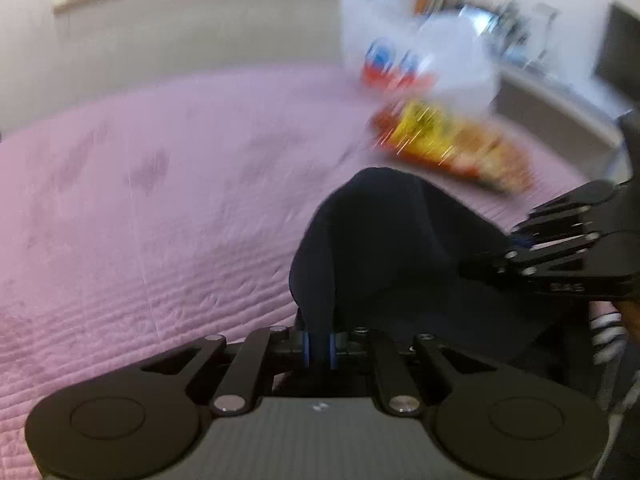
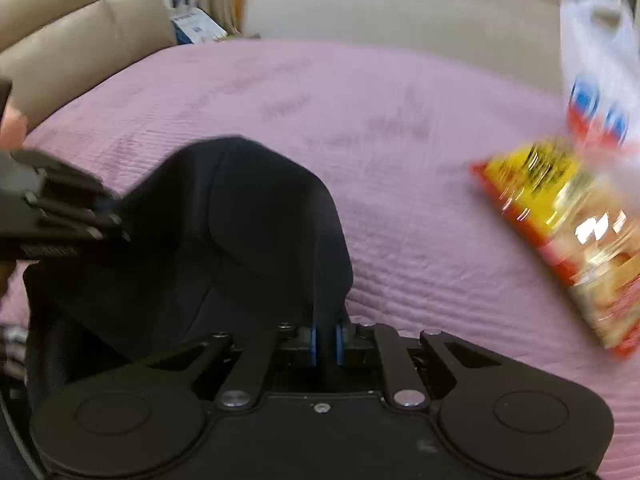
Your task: Fold large clothes
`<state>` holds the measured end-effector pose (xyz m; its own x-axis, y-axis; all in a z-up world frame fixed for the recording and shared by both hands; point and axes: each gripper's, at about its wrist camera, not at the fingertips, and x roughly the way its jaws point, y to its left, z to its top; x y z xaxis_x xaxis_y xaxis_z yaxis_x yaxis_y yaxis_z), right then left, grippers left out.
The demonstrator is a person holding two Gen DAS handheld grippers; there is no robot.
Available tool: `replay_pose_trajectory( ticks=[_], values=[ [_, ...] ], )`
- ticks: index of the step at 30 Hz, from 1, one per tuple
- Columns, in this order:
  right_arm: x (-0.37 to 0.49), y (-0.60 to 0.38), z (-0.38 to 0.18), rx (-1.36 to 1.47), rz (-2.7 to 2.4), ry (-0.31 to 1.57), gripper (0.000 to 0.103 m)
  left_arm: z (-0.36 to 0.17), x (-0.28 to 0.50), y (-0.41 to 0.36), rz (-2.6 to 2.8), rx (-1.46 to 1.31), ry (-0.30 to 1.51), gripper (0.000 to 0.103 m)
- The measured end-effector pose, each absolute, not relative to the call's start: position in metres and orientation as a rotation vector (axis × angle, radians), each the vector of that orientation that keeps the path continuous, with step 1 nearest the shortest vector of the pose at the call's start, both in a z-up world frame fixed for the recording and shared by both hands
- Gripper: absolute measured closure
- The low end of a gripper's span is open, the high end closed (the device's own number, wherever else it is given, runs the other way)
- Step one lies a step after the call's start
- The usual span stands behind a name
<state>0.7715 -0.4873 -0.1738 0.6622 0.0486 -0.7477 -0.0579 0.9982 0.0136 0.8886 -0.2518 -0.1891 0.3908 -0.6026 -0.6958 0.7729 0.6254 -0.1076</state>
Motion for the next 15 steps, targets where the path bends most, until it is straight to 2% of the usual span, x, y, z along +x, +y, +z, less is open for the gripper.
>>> replay_pose_trajectory(
  ticks=[5, 9, 15],
  values=[
    [0.675, -0.465, -0.099, -0.082, 0.075, 0.620, 0.093, -0.121, 0.814, -0.193, -0.939, 0.154, 0.618, 0.096],
    [0.590, -0.429, -0.051, -0.174, 0.096, 0.461, 0.093, -0.077, 0.735, -0.156, -0.954, 0.191, 0.524, 0.097],
    [0.477, -0.378, -0.041, -0.303, 0.102, 0.379, 0.092, -0.060, 0.613, -0.122, -0.975, 0.267, 0.492, 0.096]
  ],
)
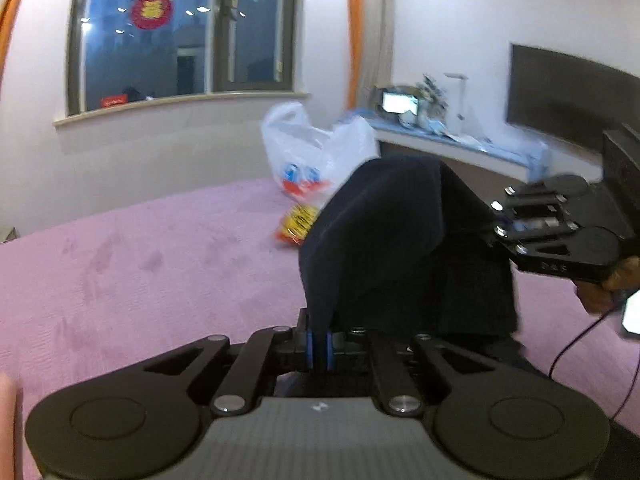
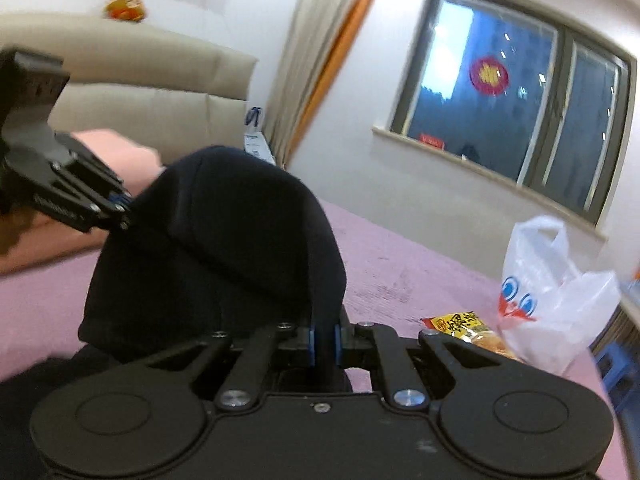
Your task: Fold large clothes
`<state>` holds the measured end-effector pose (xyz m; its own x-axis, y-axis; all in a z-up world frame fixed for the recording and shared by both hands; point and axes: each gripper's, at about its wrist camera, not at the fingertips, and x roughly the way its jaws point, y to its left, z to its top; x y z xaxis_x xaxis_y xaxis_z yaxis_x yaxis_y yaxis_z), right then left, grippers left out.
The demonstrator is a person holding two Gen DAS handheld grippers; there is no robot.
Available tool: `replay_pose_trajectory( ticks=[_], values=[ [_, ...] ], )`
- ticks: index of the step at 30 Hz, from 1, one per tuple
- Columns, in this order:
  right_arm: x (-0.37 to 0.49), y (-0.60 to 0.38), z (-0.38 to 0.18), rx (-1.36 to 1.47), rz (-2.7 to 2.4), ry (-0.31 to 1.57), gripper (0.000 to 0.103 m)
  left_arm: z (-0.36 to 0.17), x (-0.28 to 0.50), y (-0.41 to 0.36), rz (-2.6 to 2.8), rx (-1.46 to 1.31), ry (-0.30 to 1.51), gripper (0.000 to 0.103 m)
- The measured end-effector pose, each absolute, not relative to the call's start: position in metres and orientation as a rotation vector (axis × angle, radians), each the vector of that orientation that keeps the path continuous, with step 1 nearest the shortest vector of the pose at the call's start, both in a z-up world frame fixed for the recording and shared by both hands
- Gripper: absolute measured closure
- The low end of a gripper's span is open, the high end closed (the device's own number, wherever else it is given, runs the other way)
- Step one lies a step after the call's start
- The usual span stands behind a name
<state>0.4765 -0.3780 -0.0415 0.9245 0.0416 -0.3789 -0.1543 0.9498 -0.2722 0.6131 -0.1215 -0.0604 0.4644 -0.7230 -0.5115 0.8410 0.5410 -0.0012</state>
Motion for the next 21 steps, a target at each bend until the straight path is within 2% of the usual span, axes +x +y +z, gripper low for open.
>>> replay_pose_trajectory(
  ticks=[2, 4, 6, 8, 10, 11, 12, 16, 18, 21],
  values=[
    [0.445, -0.364, -0.055, -0.354, 0.122, 0.431, 0.087, -0.077, 0.572, -0.113, -0.958, 0.357, 0.534, 0.092],
    [0.413, -0.356, -0.075, -0.375, 0.141, 0.532, 0.076, -0.107, 0.542, -0.100, -0.943, 0.373, 0.667, 0.087],
    [0.386, -0.355, -0.098, -0.343, 0.164, 0.673, 0.074, -0.133, 0.520, -0.085, -0.923, 0.357, 0.801, 0.083],
    [0.358, -0.362, -0.116, -0.264, 0.153, 0.802, 0.072, -0.155, 0.503, -0.066, -0.923, 0.297, 0.944, 0.077],
    [0.342, -0.372, -0.127, -0.110, 0.111, 0.902, 0.067, -0.168, 0.495, -0.051, -0.869, 0.222, 1.008, 0.073],
    [0.338, -0.378, -0.130, -0.025, 0.095, 0.933, 0.063, -0.171, 0.497, -0.046, -0.841, 0.161, 1.024, 0.066],
    [0.336, -0.382, -0.132, 0.057, 0.073, 0.945, 0.059, -0.174, 0.499, -0.043, -0.817, 0.103, 1.036, 0.061],
    [0.360, -0.401, -0.133, 0.371, -0.018, 0.917, 0.025, -0.184, 0.535, -0.045, -0.708, -0.164, 1.019, 0.046],
    [0.379, -0.412, -0.134, 0.508, -0.084, 0.897, 0.027, -0.192, 0.558, -0.050, -0.652, -0.294, 1.017, 0.033],
    [0.395, -0.435, -0.145, 0.702, -0.184, 0.861, 0.026, -0.210, 0.586, -0.064, -0.578, -0.404, 1.055, 0.031]
  ],
)
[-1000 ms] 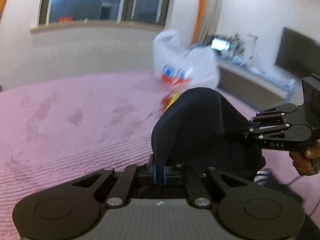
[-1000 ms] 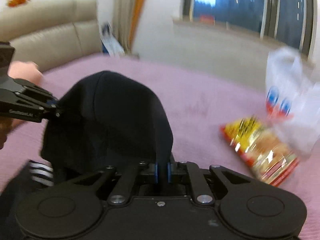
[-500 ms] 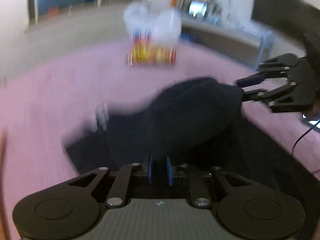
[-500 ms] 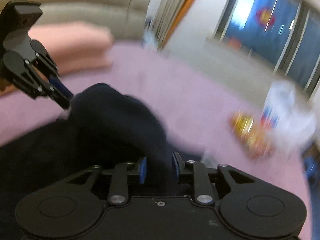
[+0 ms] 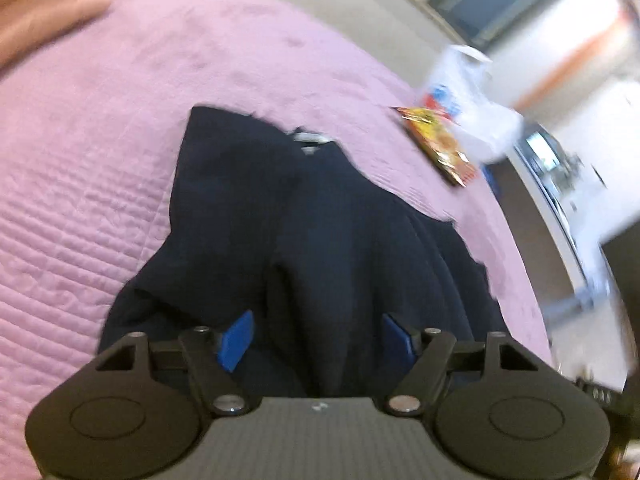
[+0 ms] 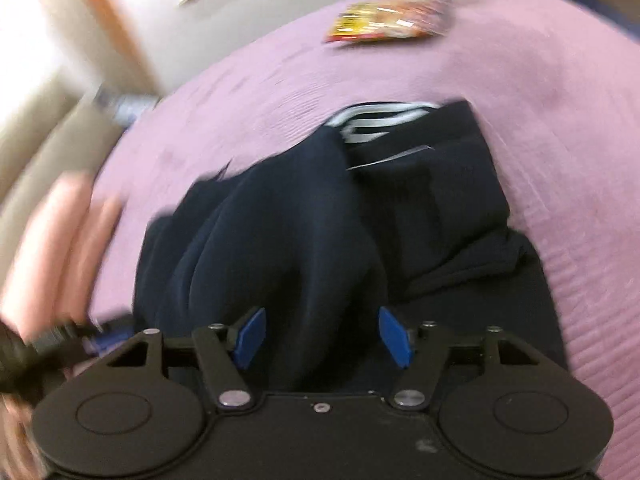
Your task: Fold large clothes
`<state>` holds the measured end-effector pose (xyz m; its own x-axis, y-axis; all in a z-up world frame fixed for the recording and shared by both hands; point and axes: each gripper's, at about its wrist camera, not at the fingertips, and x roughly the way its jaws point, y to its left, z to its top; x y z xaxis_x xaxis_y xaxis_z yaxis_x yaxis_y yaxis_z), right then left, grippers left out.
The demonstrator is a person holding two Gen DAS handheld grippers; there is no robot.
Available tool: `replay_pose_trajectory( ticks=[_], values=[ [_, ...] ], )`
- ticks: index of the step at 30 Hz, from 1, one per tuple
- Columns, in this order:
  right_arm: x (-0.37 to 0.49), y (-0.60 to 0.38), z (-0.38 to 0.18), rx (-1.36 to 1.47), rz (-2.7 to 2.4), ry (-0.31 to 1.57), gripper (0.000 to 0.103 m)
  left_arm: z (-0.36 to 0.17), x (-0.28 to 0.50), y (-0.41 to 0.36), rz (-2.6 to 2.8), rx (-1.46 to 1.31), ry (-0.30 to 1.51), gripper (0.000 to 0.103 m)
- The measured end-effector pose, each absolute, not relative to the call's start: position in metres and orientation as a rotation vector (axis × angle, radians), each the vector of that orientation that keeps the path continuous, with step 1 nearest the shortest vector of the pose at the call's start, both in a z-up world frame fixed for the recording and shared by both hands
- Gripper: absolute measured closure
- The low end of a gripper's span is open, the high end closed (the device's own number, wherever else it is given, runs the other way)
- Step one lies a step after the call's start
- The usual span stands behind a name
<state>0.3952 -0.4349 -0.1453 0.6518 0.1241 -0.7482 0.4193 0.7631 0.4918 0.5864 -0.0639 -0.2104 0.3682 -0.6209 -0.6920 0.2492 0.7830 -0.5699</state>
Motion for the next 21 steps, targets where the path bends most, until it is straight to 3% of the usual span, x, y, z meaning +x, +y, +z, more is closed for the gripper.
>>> replay_pose_trajectory(
  ticks=[2, 3, 4, 5, 12, 15, 18, 19, 20, 21],
  values=[
    [0.410, -0.444, -0.166, 0.843, -0.208, 0.892, 0.027, -0.227, 0.602, -0.074, -0.586, -0.474, 1.113, 0.036],
    [0.417, -0.446, -0.177, 0.880, -0.201, 0.910, 0.035, -0.234, 0.608, -0.080, -0.587, -0.492, 1.140, 0.055],
    [0.424, -0.445, -0.186, 0.895, -0.192, 0.934, 0.074, -0.237, 0.609, -0.085, -0.578, -0.482, 1.139, 0.064],
    [0.431, -0.443, -0.190, 0.894, -0.173, 0.952, 0.095, -0.239, 0.610, -0.090, -0.563, -0.454, 1.136, 0.088],
    [0.388, -0.468, -0.126, 0.790, -0.119, 0.670, 0.096, -0.216, 0.582, -0.046, -0.753, -0.744, 0.928, 0.092],
    [0.379, -0.479, -0.136, 0.818, -0.138, 0.716, 0.096, -0.229, 0.577, -0.046, -0.827, -0.745, 0.956, 0.092],
    [0.391, -0.473, -0.176, 0.794, -0.169, 0.881, 0.094, -0.259, 0.576, -0.055, -0.734, -0.617, 1.059, 0.091],
    [0.393, -0.471, -0.189, 0.778, -0.184, 0.927, 0.085, -0.268, 0.577, -0.056, -0.710, -0.588, 1.092, 0.091],
    [0.395, -0.469, -0.199, 0.752, -0.201, 0.974, 0.064, -0.275, 0.577, -0.054, -0.705, -0.593, 1.110, 0.089],
    [0.397, -0.469, -0.201, 0.730, -0.211, 1.004, 0.058, -0.277, 0.578, -0.050, -0.711, -0.617, 1.115, 0.088]
  ],
)
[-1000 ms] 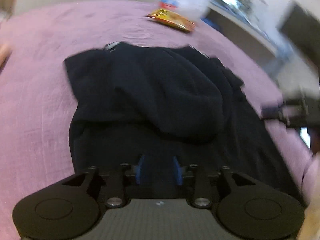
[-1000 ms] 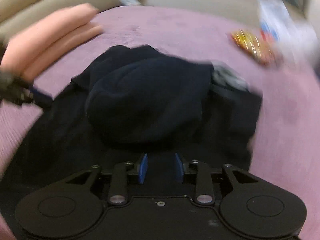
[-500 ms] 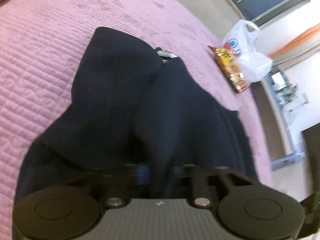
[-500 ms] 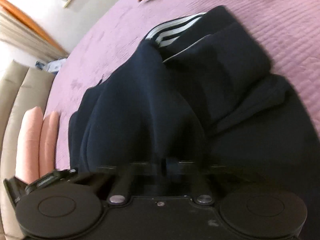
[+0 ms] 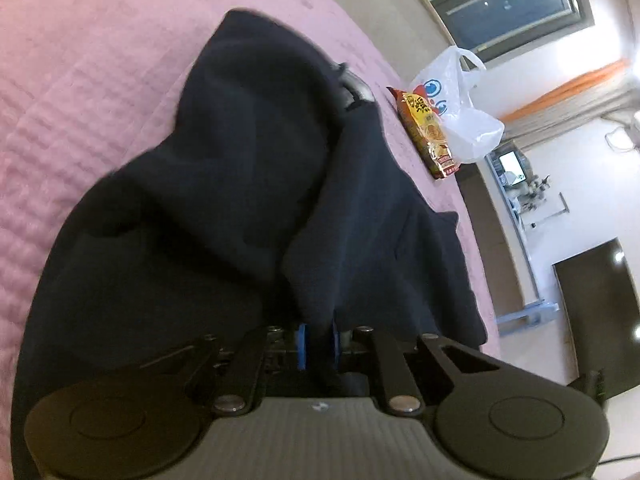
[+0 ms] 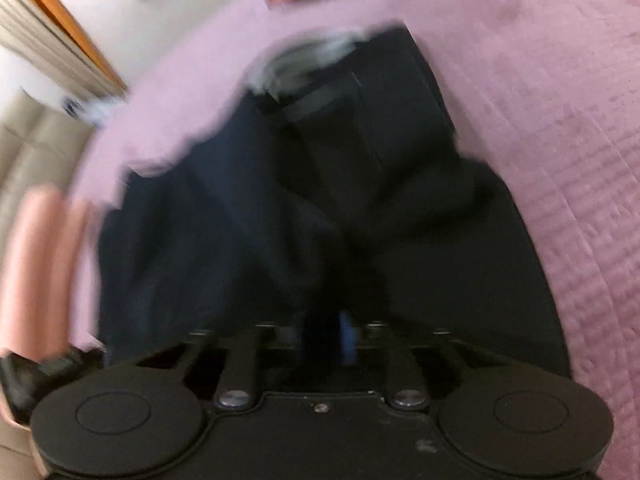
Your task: Fold large clothes
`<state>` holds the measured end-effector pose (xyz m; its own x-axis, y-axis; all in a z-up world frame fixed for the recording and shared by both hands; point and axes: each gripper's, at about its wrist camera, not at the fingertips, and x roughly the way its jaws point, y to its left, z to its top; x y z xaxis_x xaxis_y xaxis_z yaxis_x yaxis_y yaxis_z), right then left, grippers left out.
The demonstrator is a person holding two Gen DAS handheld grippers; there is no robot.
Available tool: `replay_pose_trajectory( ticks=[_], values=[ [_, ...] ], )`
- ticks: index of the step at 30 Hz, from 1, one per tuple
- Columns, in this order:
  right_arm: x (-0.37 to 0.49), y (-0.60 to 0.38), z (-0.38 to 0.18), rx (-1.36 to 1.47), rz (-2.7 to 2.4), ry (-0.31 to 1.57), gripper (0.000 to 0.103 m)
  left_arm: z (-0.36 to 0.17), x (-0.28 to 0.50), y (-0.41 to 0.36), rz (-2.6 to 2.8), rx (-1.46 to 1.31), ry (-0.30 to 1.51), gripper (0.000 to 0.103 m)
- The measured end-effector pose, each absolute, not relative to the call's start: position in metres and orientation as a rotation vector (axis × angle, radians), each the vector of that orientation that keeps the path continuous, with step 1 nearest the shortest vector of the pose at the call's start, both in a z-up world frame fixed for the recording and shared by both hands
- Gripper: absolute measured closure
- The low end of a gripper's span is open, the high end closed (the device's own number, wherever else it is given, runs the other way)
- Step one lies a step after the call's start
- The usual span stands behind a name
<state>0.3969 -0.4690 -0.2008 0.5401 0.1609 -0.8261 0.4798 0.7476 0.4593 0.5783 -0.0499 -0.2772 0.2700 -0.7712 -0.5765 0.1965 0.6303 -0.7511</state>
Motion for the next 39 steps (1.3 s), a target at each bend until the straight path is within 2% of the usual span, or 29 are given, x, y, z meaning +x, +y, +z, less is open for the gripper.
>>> replay_pose_trajectory(
  ticks=[4, 6, 9, 10, 11, 13, 17, 18, 20, 22, 23, 29, 33, 39],
  values=[
    [0.387, -0.474, -0.167, 0.679, -0.188, 0.950, 0.055, -0.249, 0.575, -0.030, -0.748, -0.597, 1.056, 0.087],
    [0.391, -0.465, -0.137, 0.574, -0.150, 0.897, 0.047, -0.225, 0.575, -0.026, -0.838, -0.602, 0.996, 0.087],
    [0.413, -0.438, -0.112, 0.443, -0.044, 0.838, 0.047, -0.195, 0.576, -0.052, -0.958, -0.521, 0.921, 0.087],
    [0.421, -0.427, -0.111, 0.421, -0.005, 0.829, 0.049, -0.189, 0.577, -0.071, -0.981, -0.473, 0.912, 0.087],
    [0.429, -0.413, -0.112, 0.401, 0.027, 0.832, 0.059, -0.188, 0.577, -0.087, -0.996, -0.434, 0.913, 0.087],
    [0.441, -0.387, -0.122, 0.350, 0.068, 0.848, 0.072, -0.197, 0.578, -0.122, -1.020, -0.337, 0.960, 0.087],
    [0.439, -0.357, -0.162, 0.329, 0.117, 0.992, 0.073, -0.242, 0.556, -0.155, -1.010, -0.183, 1.146, 0.088],
    [0.433, -0.352, -0.173, 0.316, 0.122, 1.040, 0.073, -0.253, 0.548, -0.154, -0.998, -0.141, 1.189, 0.091],
    [0.412, -0.346, -0.187, 0.265, 0.125, 1.101, 0.081, -0.264, 0.536, -0.145, -0.982, -0.114, 1.216, 0.098],
    [0.390, -0.350, -0.183, 0.261, 0.147, 1.091, 0.080, -0.259, 0.524, -0.127, -0.975, -0.161, 1.232, 0.098],
    [0.383, -0.354, -0.178, 0.277, 0.151, 1.116, 0.073, -0.254, 0.519, -0.123, -0.961, -0.153, 1.223, 0.098],
    [0.346, -0.364, -0.136, 0.291, 0.110, 1.076, 0.073, -0.220, 0.488, -0.114, -0.951, -0.116, 1.208, 0.093],
    [0.323, -0.350, -0.153, 0.157, 0.038, 1.133, 0.073, -0.231, 0.469, -0.123, -0.904, -0.042, 1.300, 0.093],
    [0.276, -0.333, -0.183, 0.051, -0.013, 1.188, 0.073, -0.249, 0.429, -0.115, -0.865, -0.073, 1.385, 0.090]
  ],
)
